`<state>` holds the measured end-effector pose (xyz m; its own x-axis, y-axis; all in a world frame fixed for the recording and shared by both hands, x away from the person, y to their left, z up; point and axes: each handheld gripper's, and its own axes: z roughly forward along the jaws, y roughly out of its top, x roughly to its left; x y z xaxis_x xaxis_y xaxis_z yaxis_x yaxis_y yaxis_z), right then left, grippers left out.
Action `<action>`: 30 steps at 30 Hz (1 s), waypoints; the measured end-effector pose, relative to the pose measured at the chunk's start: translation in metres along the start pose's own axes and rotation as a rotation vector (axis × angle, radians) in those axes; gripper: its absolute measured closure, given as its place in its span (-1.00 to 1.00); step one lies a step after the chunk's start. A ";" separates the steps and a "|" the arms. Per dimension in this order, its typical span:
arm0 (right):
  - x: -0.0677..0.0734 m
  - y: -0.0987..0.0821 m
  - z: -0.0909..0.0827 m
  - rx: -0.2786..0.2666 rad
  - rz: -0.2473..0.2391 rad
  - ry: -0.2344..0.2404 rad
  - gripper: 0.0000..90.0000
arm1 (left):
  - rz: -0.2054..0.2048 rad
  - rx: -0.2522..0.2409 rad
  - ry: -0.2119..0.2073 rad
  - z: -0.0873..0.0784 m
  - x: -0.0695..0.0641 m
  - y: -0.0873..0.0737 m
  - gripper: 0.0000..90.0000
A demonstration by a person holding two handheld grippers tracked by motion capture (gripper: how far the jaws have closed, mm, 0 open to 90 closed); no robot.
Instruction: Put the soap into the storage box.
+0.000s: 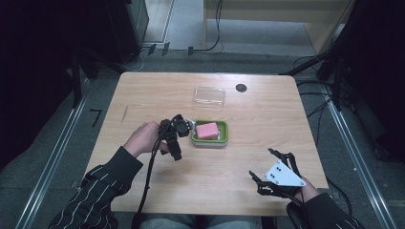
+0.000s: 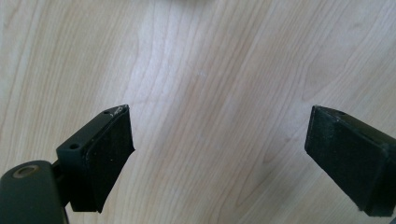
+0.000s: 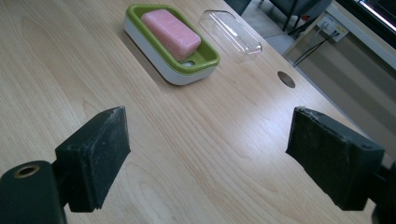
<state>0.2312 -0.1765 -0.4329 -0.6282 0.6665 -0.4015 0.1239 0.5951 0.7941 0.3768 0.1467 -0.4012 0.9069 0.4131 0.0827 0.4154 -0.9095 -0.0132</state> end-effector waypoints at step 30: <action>0.000 0.000 0.001 -0.003 -0.010 0.001 -0.70 | -0.057 0.046 -0.017 0.025 -0.011 -0.040 -0.81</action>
<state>0.2319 -0.1754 -0.4332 -0.6299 0.6601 -0.4091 0.1149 0.6002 0.7916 0.3525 0.1795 -0.4264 0.8828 0.4649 0.0677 0.4686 -0.8817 -0.0550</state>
